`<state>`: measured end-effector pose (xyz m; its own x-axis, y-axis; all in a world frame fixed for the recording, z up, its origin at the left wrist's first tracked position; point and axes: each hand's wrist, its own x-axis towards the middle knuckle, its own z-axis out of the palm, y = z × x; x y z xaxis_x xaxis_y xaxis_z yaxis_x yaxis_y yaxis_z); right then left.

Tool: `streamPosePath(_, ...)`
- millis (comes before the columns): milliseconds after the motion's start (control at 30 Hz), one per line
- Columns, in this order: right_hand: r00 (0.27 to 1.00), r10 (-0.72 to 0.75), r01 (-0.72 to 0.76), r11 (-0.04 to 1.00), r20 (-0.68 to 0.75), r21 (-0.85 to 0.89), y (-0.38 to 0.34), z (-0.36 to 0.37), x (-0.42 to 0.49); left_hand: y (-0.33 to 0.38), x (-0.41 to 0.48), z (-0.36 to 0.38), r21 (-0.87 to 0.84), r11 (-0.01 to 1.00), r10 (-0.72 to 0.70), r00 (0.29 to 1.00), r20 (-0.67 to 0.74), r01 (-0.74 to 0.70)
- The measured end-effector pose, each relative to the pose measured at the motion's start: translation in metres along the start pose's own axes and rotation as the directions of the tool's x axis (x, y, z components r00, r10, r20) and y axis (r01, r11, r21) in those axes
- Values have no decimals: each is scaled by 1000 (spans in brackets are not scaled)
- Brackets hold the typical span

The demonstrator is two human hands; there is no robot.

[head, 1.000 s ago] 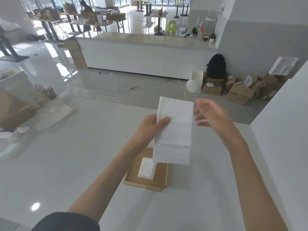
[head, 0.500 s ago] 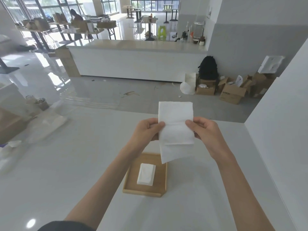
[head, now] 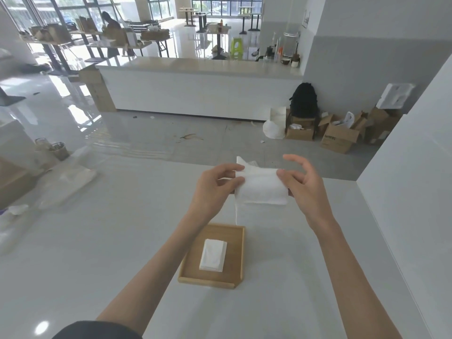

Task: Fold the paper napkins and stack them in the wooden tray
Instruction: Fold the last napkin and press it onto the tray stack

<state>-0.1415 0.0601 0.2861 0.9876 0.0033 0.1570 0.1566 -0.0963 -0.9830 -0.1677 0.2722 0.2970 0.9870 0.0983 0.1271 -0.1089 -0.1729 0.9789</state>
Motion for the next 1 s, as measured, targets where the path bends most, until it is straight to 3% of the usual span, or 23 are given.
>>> streamPosePath(167,996,-55,61,994,68,-94,-8,-1,0,1,4,-3,113,993,16,998,-60,-9)
streamPosePath(367,990,-144,139,960,0,-244,-11,4,2,2,7,0,223,973,81,990,-117,-53)
streamPosePath(567,978,-205,177,921,-45,-346,-10,5,2,3,9,3,320,930,230,967,-114,-183)
streamPosePath(767,988,-154,152,961,13,-233,-17,2,1,11,10,2,229,954,217,973,-73,-195)
streamPosePath(867,986,-169,167,972,-1,-165,-22,3,3,9,11,1,80,984,166,984,-68,-160)
streamPosePath(1000,991,-122,117,989,-49,-88,-28,1,5,1,9,-2,-127,991,50,993,111,-36)
